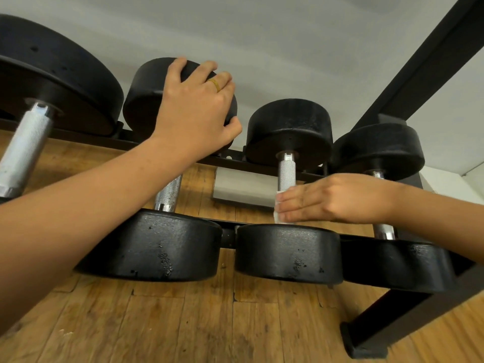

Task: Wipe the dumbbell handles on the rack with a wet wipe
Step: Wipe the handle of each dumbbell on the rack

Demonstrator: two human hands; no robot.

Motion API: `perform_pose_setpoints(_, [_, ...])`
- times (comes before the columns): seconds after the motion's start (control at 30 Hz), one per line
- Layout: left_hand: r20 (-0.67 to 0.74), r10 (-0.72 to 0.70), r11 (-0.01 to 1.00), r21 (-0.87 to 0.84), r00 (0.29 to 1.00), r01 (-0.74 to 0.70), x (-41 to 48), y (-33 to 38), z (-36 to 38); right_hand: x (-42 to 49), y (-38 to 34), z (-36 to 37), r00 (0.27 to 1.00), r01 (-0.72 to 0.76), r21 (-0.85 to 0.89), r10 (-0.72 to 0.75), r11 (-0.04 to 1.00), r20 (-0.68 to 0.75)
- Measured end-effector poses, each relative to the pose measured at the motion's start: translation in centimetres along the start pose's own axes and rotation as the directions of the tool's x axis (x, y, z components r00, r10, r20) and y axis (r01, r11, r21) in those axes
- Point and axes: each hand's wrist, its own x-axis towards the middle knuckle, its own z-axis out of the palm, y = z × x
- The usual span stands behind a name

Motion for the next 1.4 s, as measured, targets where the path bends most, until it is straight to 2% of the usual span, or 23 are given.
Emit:
perform_pose_setpoints(0.1, [-0.008, -0.003, 1.0, -0.001, 1.0, 0.003, 0.0, 0.1, -0.1, -0.3, 1.3, -0.5, 0.998, -0.037, -0.078, 0.034, 0.996, -0.044])
perform_pose_setpoints(0.27, [-0.002, 0.001, 1.0, -0.003, 1.0, -0.001, 0.0, 0.0, 0.0, 0.5, -0.2, 0.6, 0.996, 0.093, -0.086, -0.094, 0.992, -0.002])
perform_pose_setpoints(0.4, [-0.009, -0.001, 1.0, -0.003, 1.0, 0.001, 0.0, 0.2, -0.1, 0.0, 1.3, 0.2, 0.998, 0.023, -0.086, -0.028, 0.996, -0.056])
perform_pose_setpoints(0.57, [-0.003, 0.0, 1.0, 0.018, 1.0, 0.0, 0.1, 0.1, -0.1, 0.8, -0.4, 0.4, 0.995, 0.101, -0.078, -0.099, 0.992, 0.025])
perform_pose_setpoints(0.8, [-0.022, 0.002, 1.0, 0.03, 1.0, -0.001, 0.1, 0.1, 0.2, 1.2, 2.9, -2.2, 0.989, -0.092, -0.246, 0.061, 0.965, -0.133])
perform_pose_setpoints(0.9, [-0.022, 0.003, 0.999, 0.037, 1.0, -0.002, 0.0, 0.3, 0.4, 2.4, 3.0, -1.9, 0.989, -0.142, -0.28, 0.122, 0.95, -0.087])
perform_pose_setpoints(1.07, [-0.032, 0.009, 0.999, 0.047, 0.999, -0.007, 0.0, 0.2, 0.3, 3.1, 2.2, -1.1, 0.975, -0.221, -0.193, 0.218, 0.956, -0.034])
perform_pose_setpoints(1.13, [-0.02, 0.01, 0.999, 0.041, 1.0, -0.01, 0.1, 0.2, 0.2, 3.3, 1.2, -1.1, 0.988, -0.156, -0.15, 0.157, 0.976, -0.005])
perform_pose_setpoints(1.23, [-0.015, 0.009, 0.999, 0.033, 1.0, -0.009, 0.0, 0.3, 0.3, 3.3, 0.1, -1.2, 0.992, -0.017, -0.13, 0.033, 0.991, 0.119])
perform_pose_setpoints(1.27, [-0.013, 0.011, 0.999, 0.032, 1.0, -0.01, -0.1, 0.2, 0.3, 3.2, 0.6, -1.4, 0.991, -0.018, -0.141, 0.036, 0.99, 0.127])
perform_pose_setpoints(1.4, [-0.019, 0.018, 0.999, 0.029, 1.0, -0.017, -0.1, 0.1, 0.2, 2.5, 2.7, -3.1, 0.984, -0.154, -0.153, 0.165, 0.976, 0.061])
